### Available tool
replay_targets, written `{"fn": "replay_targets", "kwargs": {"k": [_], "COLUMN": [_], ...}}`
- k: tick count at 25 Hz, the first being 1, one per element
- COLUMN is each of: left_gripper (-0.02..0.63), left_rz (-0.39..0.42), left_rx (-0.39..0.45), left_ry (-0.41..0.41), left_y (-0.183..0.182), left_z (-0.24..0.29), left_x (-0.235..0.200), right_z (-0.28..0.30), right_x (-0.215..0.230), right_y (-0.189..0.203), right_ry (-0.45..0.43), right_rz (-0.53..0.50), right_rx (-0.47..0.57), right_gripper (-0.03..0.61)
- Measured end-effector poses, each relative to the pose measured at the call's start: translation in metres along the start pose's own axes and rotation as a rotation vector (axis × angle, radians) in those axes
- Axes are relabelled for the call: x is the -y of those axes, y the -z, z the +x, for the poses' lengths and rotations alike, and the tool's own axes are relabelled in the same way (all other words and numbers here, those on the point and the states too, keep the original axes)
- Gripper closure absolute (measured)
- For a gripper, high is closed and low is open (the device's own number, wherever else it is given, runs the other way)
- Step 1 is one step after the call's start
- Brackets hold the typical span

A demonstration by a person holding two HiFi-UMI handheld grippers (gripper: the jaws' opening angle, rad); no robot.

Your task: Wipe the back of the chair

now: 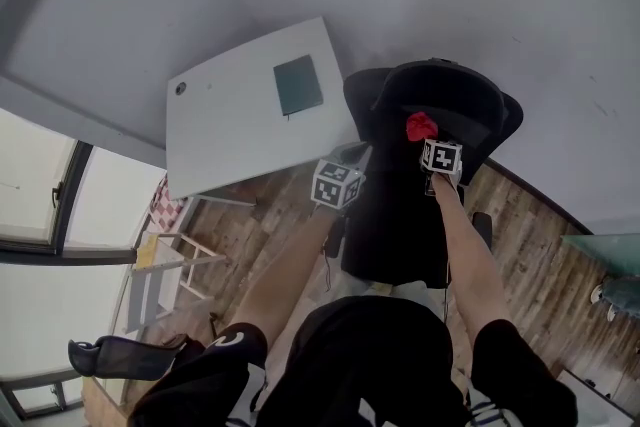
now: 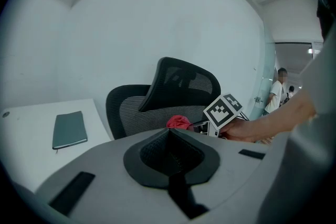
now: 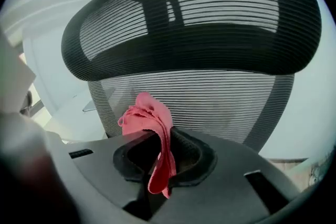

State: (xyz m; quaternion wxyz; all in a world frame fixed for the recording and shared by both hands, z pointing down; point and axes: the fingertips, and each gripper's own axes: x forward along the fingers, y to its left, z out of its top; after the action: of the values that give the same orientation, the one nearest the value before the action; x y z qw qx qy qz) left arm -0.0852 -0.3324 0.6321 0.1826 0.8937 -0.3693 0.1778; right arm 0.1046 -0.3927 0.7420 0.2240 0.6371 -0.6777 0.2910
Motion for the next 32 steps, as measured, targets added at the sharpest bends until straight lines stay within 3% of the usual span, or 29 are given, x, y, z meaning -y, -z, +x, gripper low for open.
{"fn": "replay_targets", "kwargs": {"k": [11,21,27,32], "left_gripper": [0.589,0.589,0.589,0.589], "left_rz": [0.051,0.069,0.083,0.078], "left_rx": [-0.031,-0.044,-0.049,-0.054], "left_ry": [0.097,0.149,0.179,0.176], "left_y": [-0.009,-0.014,-0.015,-0.012], "left_z": [0.058,0.092,0.097,0.096], "left_x": [0.087,0.131,0.144,0.133], "right_z": [-0.035,-0.067,-0.085,-0.093], "right_x": [0.126,0.215,0.241,0.231], "right_y": [0.009,0.022,0.035,0.039], "right_ry": [0.102,0.196,0.227,0.198], "right_rz": [0.079,0.129,0.153,0.149], "right_rx": [0.012,0.017,0.021,0.071], "right_gripper": [0.512,0.512,0.512,0.512]}}
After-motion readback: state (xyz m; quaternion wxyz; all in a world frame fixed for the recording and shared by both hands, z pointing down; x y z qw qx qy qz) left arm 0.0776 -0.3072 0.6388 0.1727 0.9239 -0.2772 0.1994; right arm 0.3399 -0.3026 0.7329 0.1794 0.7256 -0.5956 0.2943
